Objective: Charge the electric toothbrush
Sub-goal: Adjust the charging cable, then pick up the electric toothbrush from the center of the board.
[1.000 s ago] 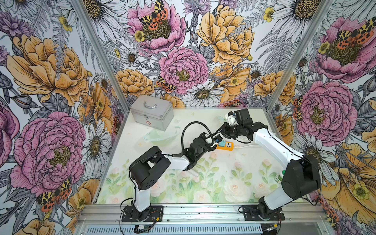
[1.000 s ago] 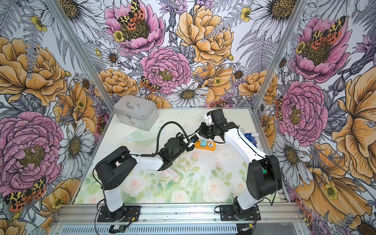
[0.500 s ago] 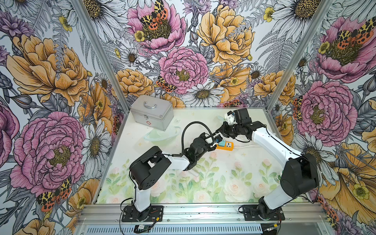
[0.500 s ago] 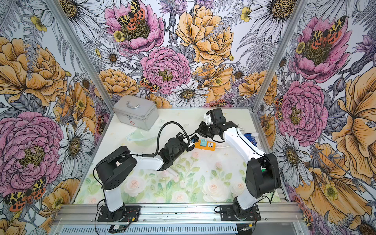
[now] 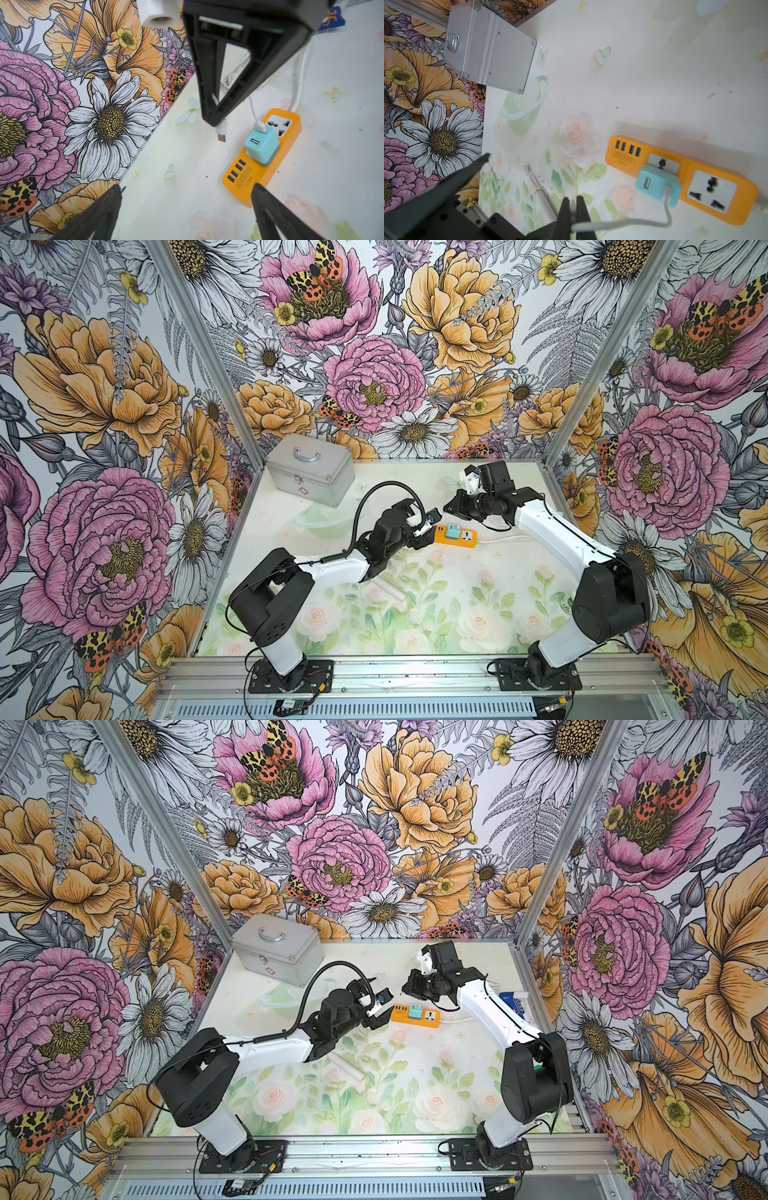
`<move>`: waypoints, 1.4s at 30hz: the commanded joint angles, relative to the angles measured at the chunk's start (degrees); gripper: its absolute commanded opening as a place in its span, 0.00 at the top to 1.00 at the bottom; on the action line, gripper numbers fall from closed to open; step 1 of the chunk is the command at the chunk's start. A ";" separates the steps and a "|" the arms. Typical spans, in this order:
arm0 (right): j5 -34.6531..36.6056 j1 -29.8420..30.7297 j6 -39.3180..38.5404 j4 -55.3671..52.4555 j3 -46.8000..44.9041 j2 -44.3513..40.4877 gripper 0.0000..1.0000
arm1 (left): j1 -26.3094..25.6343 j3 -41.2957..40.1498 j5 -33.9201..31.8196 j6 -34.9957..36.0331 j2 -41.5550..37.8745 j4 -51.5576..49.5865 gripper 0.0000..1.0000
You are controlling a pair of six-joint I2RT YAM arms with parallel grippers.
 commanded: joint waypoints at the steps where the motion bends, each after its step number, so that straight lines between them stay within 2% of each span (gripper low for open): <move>1: 1.91 -0.12 -8.51 -2.21 0.54 -0.01 1.00 | 2.40 5.92 8.35 3.52 -4.20 -27.03 0.10; 2: 1.83 -0.10 -10.51 -3.01 0.17 -0.21 1.00 | 2.57 7.12 9.19 6.05 -4.42 -31.78 0.14; 5: 1.99 0.10 -14.43 -3.81 -1.31 -1.15 1.00 | 2.66 10.36 10.59 10.29 -4.49 -43.09 0.15; 9: 2.22 0.37 -19.57 -4.18 -3.51 -2.83 1.00 | 2.02 12.64 11.77 11.97 -4.28 -51.20 0.16; 15: 3.92 0.45 -23.93 -4.16 -4.99 -4.40 1.00 | -1.19 12.31 9.37 17.40 -4.55 -59.70 0.16; 22: 3.76 0.43 -23.58 -4.08 -4.74 -3.54 1.00 | -3.60 10.75 6.24 22.42 -4.83 -63.96 0.18; 28: 3.63 0.45 -22.97 -4.08 -4.30 -2.93 1.00 | -5.77 8.60 6.01 25.67 -4.78 -65.98 0.19; 32: 3.55 0.48 -22.56 -4.16 -4.04 -2.55 1.00 | -7.51 7.16 3.03 26.86 -3.14 -66.00 0.28; 40: 3.71 0.44 -22.21 -4.10 -4.19 -2.99 1.00 | -7.62 7.38 3.31 26.75 -0.47 -65.12 0.34; 42: 3.66 0.45 -22.21 -4.10 -4.11 -2.97 1.00 | -7.88 7.27 3.20 27.27 0.19 -64.39 0.38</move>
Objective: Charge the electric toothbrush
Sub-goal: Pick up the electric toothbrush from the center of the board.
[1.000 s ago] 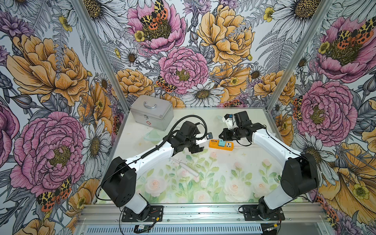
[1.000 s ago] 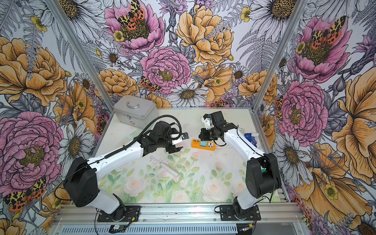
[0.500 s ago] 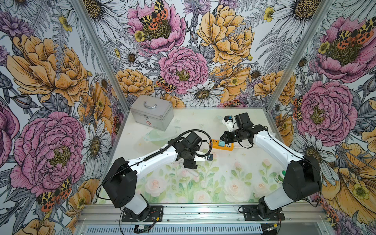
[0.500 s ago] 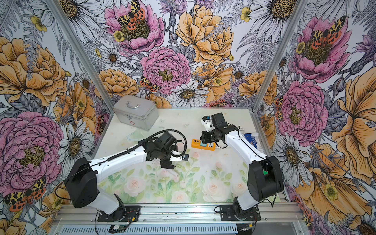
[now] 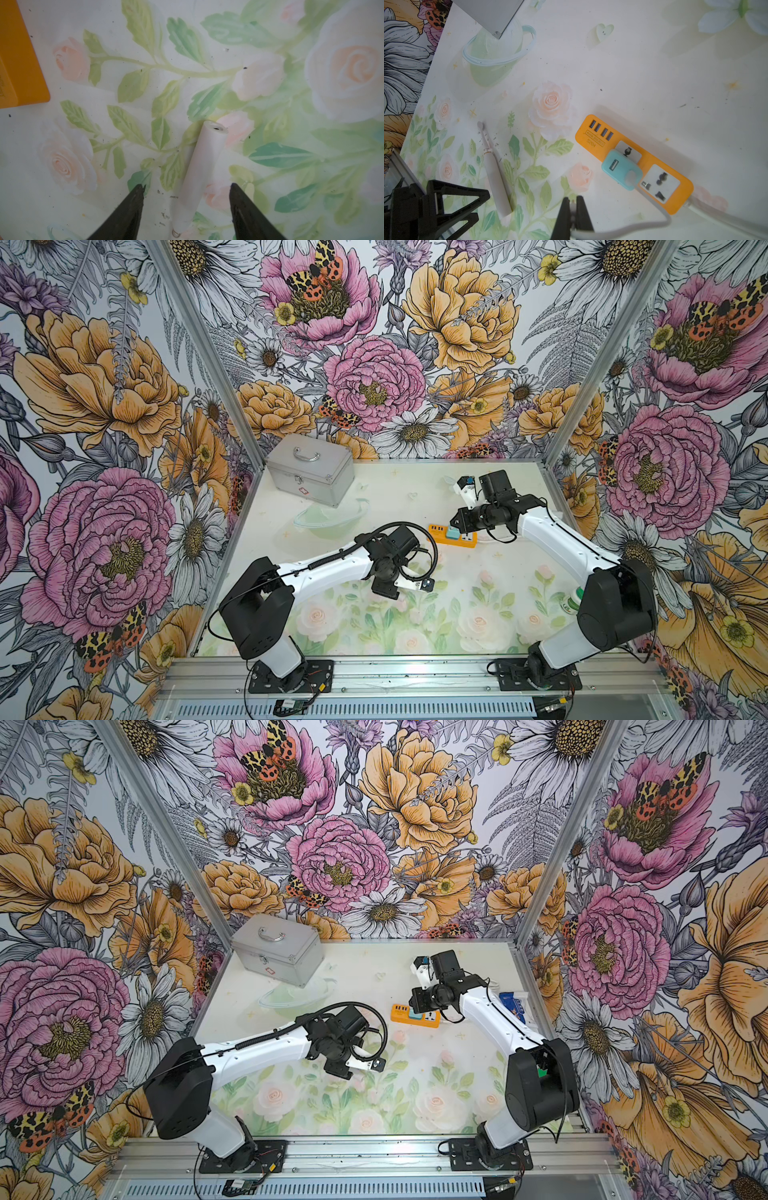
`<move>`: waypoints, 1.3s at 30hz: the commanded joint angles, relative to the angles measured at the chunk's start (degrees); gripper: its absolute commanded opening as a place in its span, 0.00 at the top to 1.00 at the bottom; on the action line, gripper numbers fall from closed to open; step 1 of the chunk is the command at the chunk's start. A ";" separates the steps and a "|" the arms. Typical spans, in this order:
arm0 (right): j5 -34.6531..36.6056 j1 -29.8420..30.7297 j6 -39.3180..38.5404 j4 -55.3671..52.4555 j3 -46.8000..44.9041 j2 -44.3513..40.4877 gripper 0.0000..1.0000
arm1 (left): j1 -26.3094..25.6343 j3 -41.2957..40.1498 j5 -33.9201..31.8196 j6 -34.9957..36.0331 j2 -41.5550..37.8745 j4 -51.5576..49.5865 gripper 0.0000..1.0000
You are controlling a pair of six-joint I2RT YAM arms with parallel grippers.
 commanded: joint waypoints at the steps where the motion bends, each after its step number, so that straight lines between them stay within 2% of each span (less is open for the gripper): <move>1: 0.83 0.40 0.06 0.05 0.84 -0.22 1.00 | -0.40 -0.32 -0.86 1.68 1.34 0.93 0.42; 16: 0.92 0.18 -0.04 0.14 1.34 -0.02 1.00 | -1.34 -7.62 -3.04 -1.39 0.43 10.86 0.44; 22: 1.05 0.23 0.06 0.05 1.38 -0.20 1.00 | -0.68 -8.75 -2.45 -2.05 1.10 12.96 0.51; 31: 1.31 -0.19 -0.06 0.01 1.13 -0.58 1.00 | -0.68 -10.41 -2.52 -2.93 0.37 14.80 0.66; 39: 1.41 -0.51 -0.07 0.05 0.82 -1.14 1.00 | -0.50 -12.70 -2.21 -3.55 1.69 17.53 0.66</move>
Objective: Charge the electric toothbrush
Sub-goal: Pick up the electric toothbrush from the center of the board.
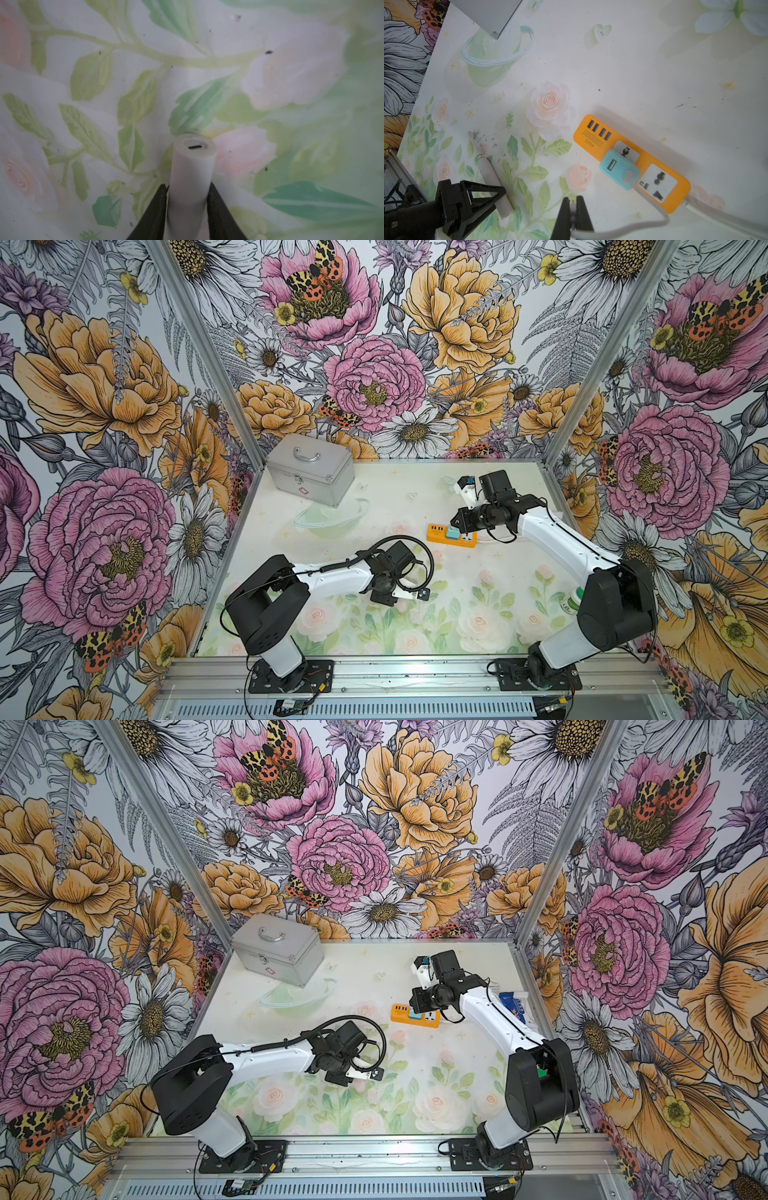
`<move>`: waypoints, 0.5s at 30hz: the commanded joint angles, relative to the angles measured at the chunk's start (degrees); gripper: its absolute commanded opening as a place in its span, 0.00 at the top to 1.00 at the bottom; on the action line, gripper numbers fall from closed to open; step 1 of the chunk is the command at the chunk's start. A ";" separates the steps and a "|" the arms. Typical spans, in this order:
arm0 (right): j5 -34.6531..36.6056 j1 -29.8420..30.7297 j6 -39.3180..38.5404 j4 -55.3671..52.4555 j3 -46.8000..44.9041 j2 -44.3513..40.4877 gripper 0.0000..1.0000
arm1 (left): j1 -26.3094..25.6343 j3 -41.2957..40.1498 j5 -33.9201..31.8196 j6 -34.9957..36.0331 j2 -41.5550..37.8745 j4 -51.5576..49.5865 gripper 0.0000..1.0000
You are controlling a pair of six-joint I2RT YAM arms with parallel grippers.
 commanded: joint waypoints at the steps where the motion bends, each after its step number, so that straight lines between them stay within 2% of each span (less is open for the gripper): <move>1: 0.92 -0.41 -0.07 0.05 0.75 -1.24 1.00 | 0.27 -1.21 0.21 -0.75 0.49 2.20 0.66; 5: 0.92 -0.67 -0.04 0.06 0.69 -1.66 1.00 | 0.43 -1.24 0.50 -0.69 0.53 2.75 0.67; 8: 0.90 -0.78 -0.03 0.05 0.58 -1.68 1.00 | 0.76 -0.95 0.94 -0.94 0.81 3.04 0.80; 15: 0.74 -1.20 -0.05 0.05 0.31 -1.99 1.00 | 1.45 0.49 3.37 -2.02 0.06 3.14 0.91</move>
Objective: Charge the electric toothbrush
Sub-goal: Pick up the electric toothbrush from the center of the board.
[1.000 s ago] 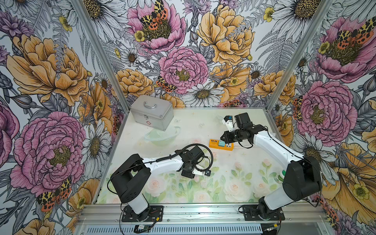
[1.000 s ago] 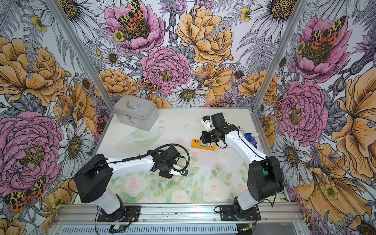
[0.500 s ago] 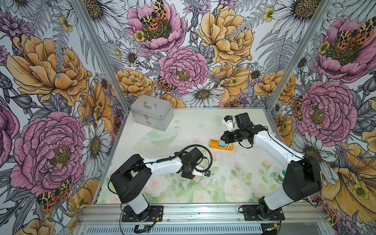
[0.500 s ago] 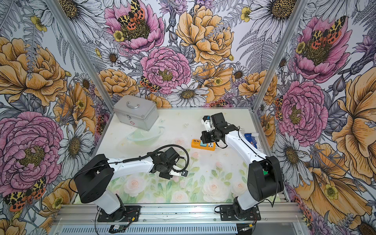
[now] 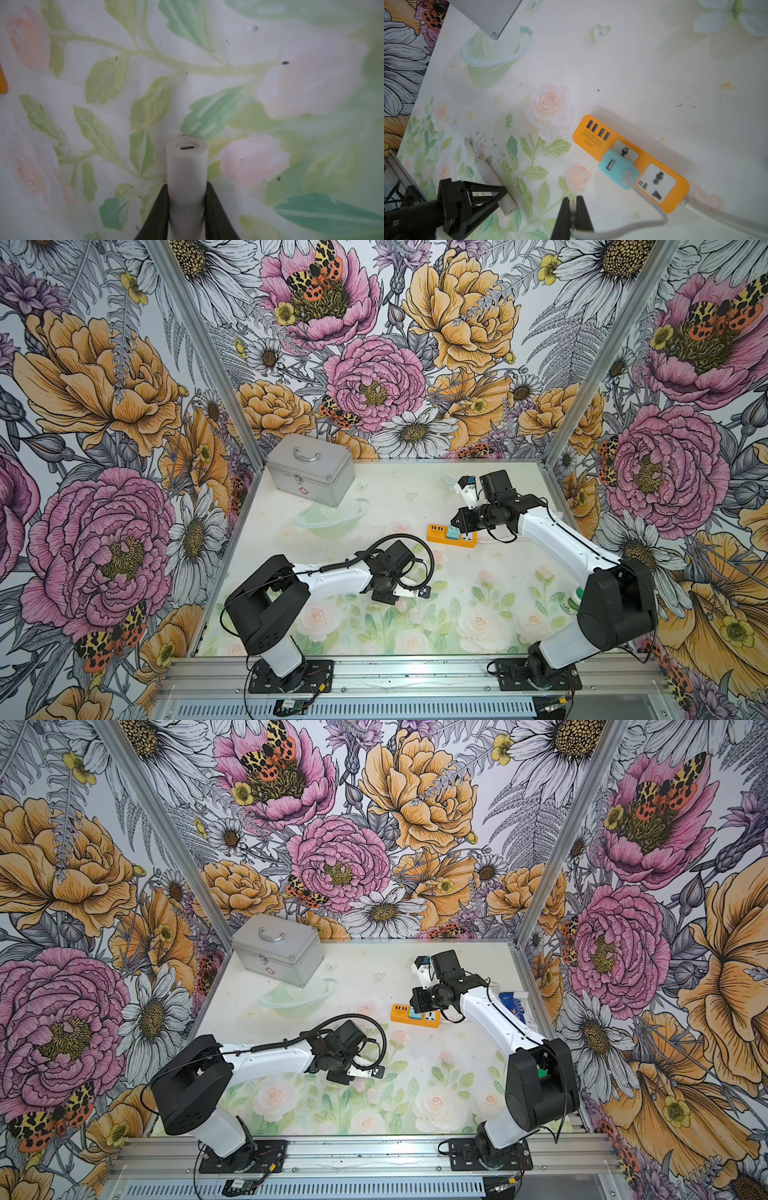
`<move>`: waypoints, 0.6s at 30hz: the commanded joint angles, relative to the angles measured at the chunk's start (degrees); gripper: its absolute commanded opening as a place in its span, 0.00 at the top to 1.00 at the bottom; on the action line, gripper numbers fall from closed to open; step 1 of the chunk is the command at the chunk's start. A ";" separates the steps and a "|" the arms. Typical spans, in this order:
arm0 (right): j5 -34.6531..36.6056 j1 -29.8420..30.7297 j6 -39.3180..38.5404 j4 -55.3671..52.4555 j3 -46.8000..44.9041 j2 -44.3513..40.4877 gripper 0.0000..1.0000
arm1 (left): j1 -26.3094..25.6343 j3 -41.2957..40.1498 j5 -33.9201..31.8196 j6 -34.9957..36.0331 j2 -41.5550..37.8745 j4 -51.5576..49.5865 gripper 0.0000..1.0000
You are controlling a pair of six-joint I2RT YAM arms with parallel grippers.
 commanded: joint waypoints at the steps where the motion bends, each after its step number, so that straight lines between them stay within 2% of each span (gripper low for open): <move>1: 0.66 -0.60 -0.14 0.08 0.22 -2.07 1.00 | 0.83 1.22 3.13 -1.16 -0.23 0.96 0.92; 6: -0.07 -1.25 -0.46 0.16 -0.17 -3.22 1.00 | 2.07 3.88 8.32 -2.41 -3.34 1.83 0.94; 9: -0.65 -1.31 -1.04 0.42 -0.50 -4.61 1.00 | 3.93 6.42 13.89 -4.90 -5.73 3.44 0.94; 15: -2.70 -1.29 -1.46 3.24 -1.04 -8.27 1.00 | 6.69 9.93 20.06 -11.78 -7.17 11.83 0.95; 18: -4.67 -1.29 -1.39 4.02 -0.47 -8.51 1.00 | 7.59 9.54 21.18 -15.56 -6.47 19.06 0.96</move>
